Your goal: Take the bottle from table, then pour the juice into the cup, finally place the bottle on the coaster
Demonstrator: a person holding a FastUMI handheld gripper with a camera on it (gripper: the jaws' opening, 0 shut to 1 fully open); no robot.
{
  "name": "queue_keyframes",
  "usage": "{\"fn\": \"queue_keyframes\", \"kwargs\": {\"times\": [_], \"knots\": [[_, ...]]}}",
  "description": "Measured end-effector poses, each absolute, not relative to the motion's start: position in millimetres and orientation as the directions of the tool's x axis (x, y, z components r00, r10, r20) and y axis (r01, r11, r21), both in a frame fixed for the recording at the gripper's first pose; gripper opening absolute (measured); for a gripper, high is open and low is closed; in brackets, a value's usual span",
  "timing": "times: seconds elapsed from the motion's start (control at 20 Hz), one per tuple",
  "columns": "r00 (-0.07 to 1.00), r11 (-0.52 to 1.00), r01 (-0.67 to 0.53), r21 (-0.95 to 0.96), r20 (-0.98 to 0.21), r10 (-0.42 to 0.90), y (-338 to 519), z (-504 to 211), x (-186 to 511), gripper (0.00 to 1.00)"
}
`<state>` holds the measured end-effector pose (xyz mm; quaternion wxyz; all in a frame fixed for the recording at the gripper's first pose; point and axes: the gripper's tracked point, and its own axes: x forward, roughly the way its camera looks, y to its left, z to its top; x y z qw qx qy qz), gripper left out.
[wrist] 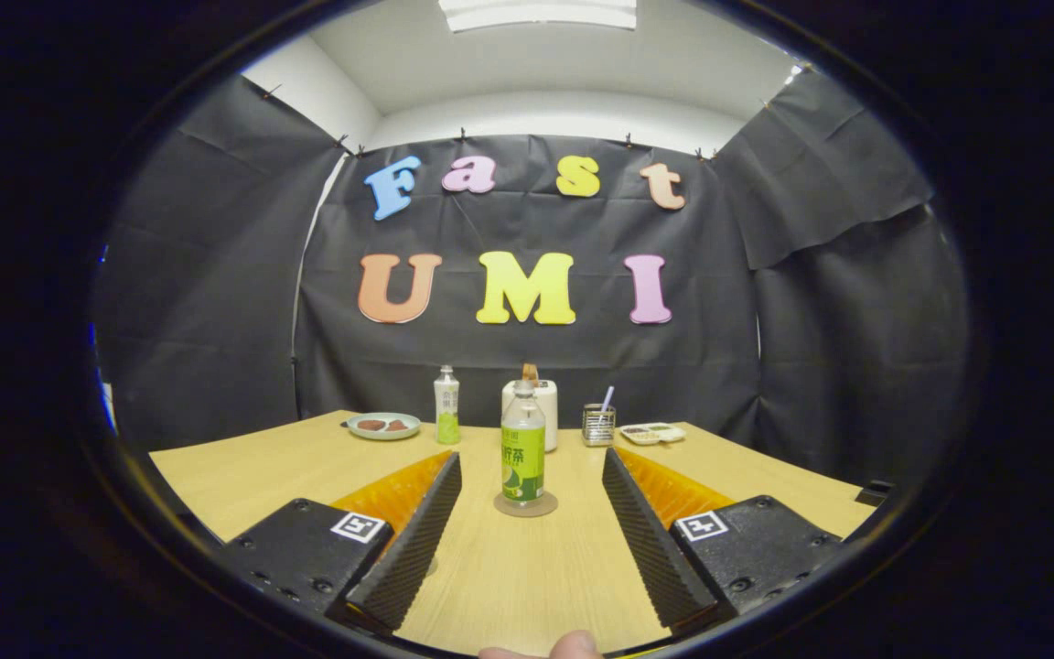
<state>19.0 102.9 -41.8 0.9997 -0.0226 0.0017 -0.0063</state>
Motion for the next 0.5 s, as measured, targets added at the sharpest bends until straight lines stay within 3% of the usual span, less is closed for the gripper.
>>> {"fn": "queue_keyframes", "kwargs": {"times": [0.5], "knots": [[1.000, 0.998, 0.019, -0.058, -0.007, -0.019, 108.5, -41.7, 20.3, 0.99]]}}
